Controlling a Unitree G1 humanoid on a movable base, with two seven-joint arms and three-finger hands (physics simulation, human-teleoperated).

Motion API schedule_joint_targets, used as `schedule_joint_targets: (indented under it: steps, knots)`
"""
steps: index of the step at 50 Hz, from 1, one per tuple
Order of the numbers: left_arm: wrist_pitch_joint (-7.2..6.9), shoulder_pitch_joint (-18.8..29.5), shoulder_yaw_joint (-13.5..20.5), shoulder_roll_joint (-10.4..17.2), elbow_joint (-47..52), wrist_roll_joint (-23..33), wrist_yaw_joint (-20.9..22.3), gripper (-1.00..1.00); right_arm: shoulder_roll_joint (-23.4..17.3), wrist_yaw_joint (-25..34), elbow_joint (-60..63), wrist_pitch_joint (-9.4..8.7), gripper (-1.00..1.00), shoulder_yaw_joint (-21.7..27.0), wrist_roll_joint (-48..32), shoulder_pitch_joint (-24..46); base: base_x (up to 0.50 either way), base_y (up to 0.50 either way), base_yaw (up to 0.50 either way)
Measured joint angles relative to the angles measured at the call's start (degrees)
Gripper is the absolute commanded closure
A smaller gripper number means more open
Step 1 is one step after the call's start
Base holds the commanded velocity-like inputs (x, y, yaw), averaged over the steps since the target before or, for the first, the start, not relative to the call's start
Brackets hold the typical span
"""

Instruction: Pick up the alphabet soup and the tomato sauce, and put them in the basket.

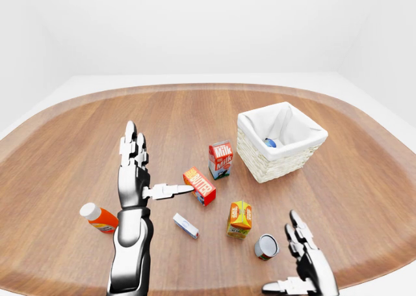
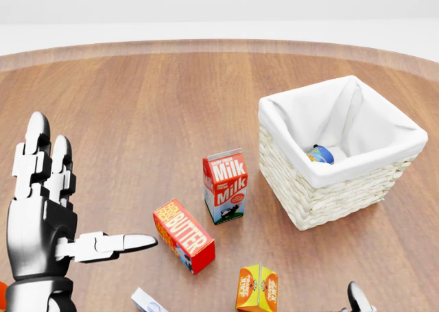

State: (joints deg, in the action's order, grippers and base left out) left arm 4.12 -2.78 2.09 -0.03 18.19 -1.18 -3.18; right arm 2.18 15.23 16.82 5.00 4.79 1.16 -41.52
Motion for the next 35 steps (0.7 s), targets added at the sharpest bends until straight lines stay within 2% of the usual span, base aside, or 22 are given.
schedule_joint_targets:
  steps: [20, 35]
  knots:
    - [0.07, -0.1, 0.03, 0.02, 0.06, -0.03, 0.15, -1.0, 5.05, 6.08, -1.73, 0.0, -1.0, 7.14, 0.73, 2.61, 0.0, 0.0, 0.0]
    - [-0.03, -0.07, 0.07, 0.03, 0.15, -0.05, 0.18, -1.0, 7.27, 7.98, -4.54, 0.0, -1.0, 12.37, -0.14, 6.13, 0.0, 0.0, 0.0]
